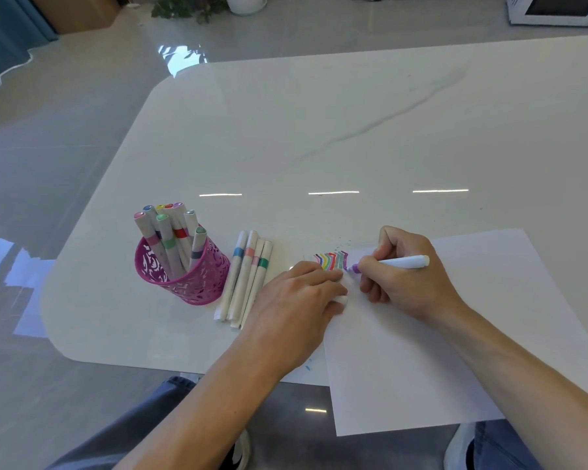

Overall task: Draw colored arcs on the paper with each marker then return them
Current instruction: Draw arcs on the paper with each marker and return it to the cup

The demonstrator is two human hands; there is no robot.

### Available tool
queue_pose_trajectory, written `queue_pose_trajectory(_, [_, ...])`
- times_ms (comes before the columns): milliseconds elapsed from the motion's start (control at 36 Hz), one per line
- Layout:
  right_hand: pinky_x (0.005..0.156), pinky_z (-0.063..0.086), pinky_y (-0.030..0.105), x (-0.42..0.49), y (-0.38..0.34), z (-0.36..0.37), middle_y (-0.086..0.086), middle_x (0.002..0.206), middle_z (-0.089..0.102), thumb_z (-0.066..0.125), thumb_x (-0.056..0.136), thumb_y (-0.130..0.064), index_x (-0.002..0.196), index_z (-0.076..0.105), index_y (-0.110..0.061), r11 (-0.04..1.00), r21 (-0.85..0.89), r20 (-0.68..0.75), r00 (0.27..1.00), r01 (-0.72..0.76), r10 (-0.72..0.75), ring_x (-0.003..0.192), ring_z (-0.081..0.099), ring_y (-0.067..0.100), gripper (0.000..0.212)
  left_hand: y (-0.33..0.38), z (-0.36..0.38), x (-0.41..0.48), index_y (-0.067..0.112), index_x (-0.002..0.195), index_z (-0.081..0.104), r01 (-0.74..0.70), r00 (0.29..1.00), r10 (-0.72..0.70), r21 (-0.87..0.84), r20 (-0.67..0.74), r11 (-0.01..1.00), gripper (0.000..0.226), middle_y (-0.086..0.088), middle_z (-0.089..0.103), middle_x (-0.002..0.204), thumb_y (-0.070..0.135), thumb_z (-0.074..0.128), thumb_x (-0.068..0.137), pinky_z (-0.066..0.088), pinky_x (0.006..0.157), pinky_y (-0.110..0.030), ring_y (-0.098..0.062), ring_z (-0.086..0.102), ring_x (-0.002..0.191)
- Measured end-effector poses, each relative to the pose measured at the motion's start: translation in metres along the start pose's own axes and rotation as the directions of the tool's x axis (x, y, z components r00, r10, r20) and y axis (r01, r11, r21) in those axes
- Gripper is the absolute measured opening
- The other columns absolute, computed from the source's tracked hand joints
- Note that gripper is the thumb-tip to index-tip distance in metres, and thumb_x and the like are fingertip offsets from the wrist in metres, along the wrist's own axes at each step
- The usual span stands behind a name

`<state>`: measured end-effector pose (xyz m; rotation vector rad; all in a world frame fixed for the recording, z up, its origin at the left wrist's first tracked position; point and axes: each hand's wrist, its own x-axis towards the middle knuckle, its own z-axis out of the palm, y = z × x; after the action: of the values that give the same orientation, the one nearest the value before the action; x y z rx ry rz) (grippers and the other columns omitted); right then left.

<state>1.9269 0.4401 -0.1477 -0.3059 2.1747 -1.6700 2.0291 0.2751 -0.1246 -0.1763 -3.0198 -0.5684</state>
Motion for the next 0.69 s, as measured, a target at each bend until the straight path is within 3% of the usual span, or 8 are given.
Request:
queue_pose_trajectory(83, [0.044, 0.048, 0.027, 0.001, 0.0, -0.001, 0.012, 0.06, 0.072, 0.069, 0.071, -0.025, 0.068, 0.047, -0.017, 0.998, 0.06, -0.028, 1.0, 0.016, -0.014, 0.045, 0.063, 0.024, 0.024, 0.001, -0.001, 0.0, 0.023, 0.109, 0.077, 0.001, 1.0, -0.001, -0.006, -0.003, 1.0, 0.019, 0.01, 0.068, 0.126, 0.025, 0.068, 0.093, 0.051, 0.096, -0.032, -0.015, 0.059, 0.12])
queue_pose_trajectory(222, [0.043, 0.049, 0.03, 0.003, -0.005, -0.006, 0.018, 0.065, 0.073, 0.067, 0.079, -0.014, 0.07, 0.054, -0.022, 0.968, 0.249, -0.071, 0.997, 0.039, -0.022, 0.048, 0.065, 0.029, 0.018, 0.003, -0.002, -0.001, 0.02, 0.102, 0.079, -0.009, 0.999, 0.009, 0.018, -0.032, 1.0, 0.015, 0.007, 0.072, 0.118, 0.021, 0.075, 0.088, 0.054, 0.091, -0.027, -0.017, 0.065, 0.111])
queue_pose_trajectory(306, [0.046, 0.051, 0.03, 0.0, -0.01, -0.011, 0.018, 0.068, 0.073, 0.068, 0.081, -0.016, 0.08, 0.056, -0.014, 0.956, 0.294, -0.076, 0.997, 0.023, 0.0, 0.052, 0.066, 0.029, 0.012, 0.002, -0.002, -0.002, 0.018, 0.098, 0.079, -0.038, 0.998, 0.041, 0.052, -0.055, 0.998, 0.012, 0.006, 0.074, 0.112, 0.019, 0.076, 0.086, 0.057, 0.084, -0.028, -0.017, 0.069, 0.106])
queue_pose_trajectory(472, [0.058, 0.058, 0.032, -0.019, -0.016, -0.025, 0.011, 0.075, 0.076, 0.073, 0.084, -0.025, 0.09, 0.064, -0.013, 0.995, 0.094, -0.051, 0.998, 0.045, -0.04, 0.062, 0.073, 0.027, 0.016, 0.002, -0.004, -0.002, 0.017, 0.095, 0.079, -0.04, 0.996, 0.045, 0.073, -0.072, 0.997, 0.009, 0.007, 0.075, 0.107, 0.017, 0.074, 0.087, 0.058, 0.074, -0.029, -0.018, 0.071, 0.101])
queue_pose_trajectory(556, [0.063, 0.061, 0.033, -0.03, -0.017, -0.031, 0.008, 0.081, 0.078, 0.077, 0.091, -0.015, 0.094, 0.069, -0.017, 0.998, 0.043, -0.049, 0.997, 0.054, -0.052, 0.069, 0.076, 0.026, 0.009, 0.004, -0.006, -0.003, 0.018, 0.095, 0.078, -0.034, 0.993, 0.041, 0.064, -0.107, 0.997, 0.009, 0.008, 0.075, 0.103, 0.017, 0.074, 0.087, 0.056, 0.073, -0.027, -0.018, 0.07, 0.097])
queue_pose_trajectory(639, [0.065, 0.062, 0.03, -0.038, -0.021, -0.033, 0.005, 0.084, 0.079, 0.078, 0.092, -0.01, 0.096, 0.075, -0.019, 0.997, 0.019, -0.051, 0.996, 0.068, -0.067, 0.072, 0.078, 0.024, 0.01, 0.006, -0.007, -0.002, 0.021, 0.099, 0.078, 0.009, 0.984, -0.018, -0.051, -0.177, 0.999, 0.013, 0.011, 0.073, 0.105, 0.017, 0.075, 0.087, 0.055, 0.078, -0.028, -0.016, 0.067, 0.096])
queue_pose_trajectory(694, [0.065, 0.062, 0.027, -0.042, -0.025, -0.034, 0.003, 0.084, 0.079, 0.078, 0.093, -0.01, 0.096, 0.079, -0.019, 0.997, 0.017, -0.065, 0.995, 0.08, -0.078, 0.073, 0.078, 0.022, 0.01, 0.006, -0.009, -0.001, 0.025, 0.103, 0.078, 0.065, 0.974, -0.099, -0.17, -0.203, 0.983, 0.015, 0.014, 0.07, 0.108, 0.021, 0.073, 0.089, 0.05, 0.083, -0.022, -0.006, 0.063, 0.096])
